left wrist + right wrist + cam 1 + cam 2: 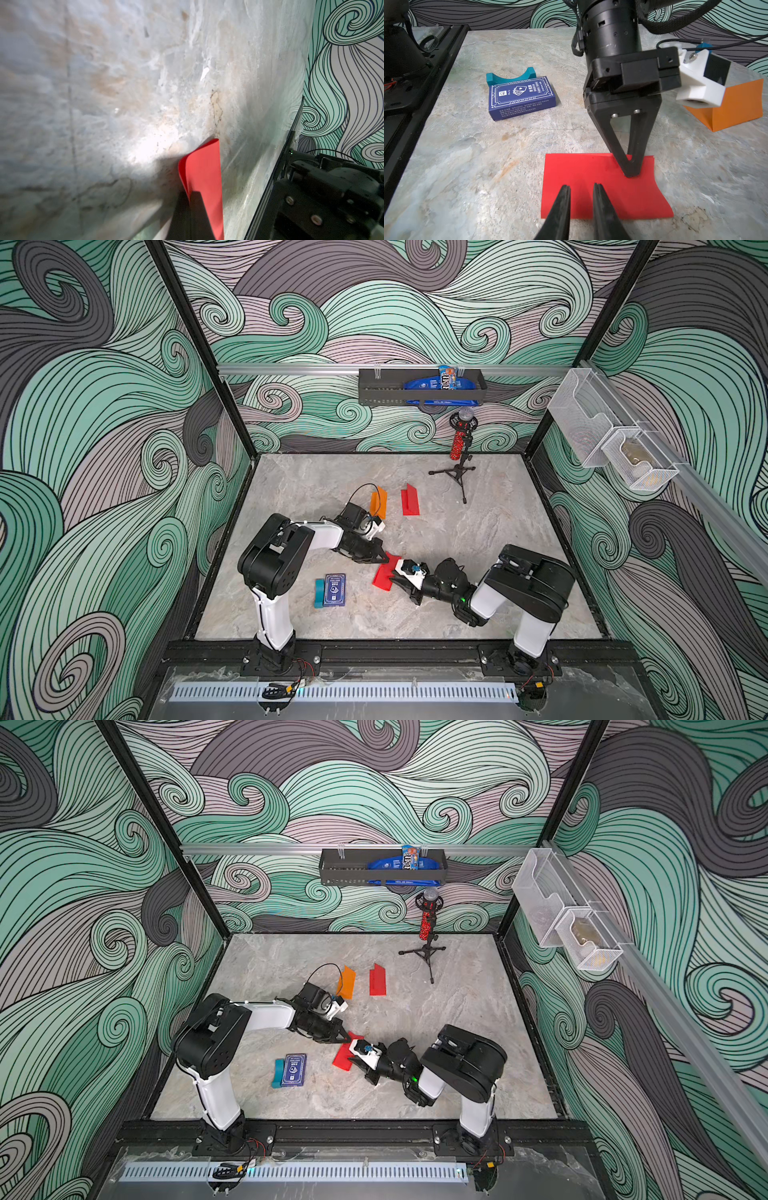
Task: Fold the square paper along the opposite sides
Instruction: Smooth out the paper at the center of the board.
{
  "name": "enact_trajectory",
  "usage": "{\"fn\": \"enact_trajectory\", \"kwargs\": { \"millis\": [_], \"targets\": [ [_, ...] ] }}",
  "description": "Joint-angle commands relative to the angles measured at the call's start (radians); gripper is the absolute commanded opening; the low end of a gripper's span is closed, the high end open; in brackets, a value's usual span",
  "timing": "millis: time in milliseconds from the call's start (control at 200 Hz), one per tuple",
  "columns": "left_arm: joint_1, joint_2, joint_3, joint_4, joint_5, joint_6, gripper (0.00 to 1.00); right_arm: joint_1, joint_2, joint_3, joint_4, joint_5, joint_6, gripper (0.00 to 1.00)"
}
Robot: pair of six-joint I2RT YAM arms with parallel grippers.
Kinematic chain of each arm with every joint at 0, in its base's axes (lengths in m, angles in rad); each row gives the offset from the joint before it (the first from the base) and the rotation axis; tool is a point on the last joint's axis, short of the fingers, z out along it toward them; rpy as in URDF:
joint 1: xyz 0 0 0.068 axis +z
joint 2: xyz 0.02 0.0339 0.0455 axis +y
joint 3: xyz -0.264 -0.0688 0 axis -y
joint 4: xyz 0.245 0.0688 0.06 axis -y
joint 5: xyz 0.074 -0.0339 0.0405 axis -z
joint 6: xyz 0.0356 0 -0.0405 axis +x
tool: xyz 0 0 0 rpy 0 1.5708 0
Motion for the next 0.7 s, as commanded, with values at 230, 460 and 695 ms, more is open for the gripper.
{"fn": "enact_trajectory", "kwargs": {
  "millis": [230,460,695],
  "targets": [
    [0.007,0.011,0.014,-0.047,-0.062,0.023,0.00,-0.017,0.059,0.033,0.035,0.014,0.004,0.20],
    [0.009,0.012,0.015,-0.051,-0.070,0.021,0.00,-0.042,0.084,0.085,-0.051,-0.024,0.021,0.17],
    [0.008,0.004,0.015,-0.056,-0.082,0.021,0.00,-0.038,0.118,0.116,-0.088,-0.027,0.017,0.15]
  ]
}}
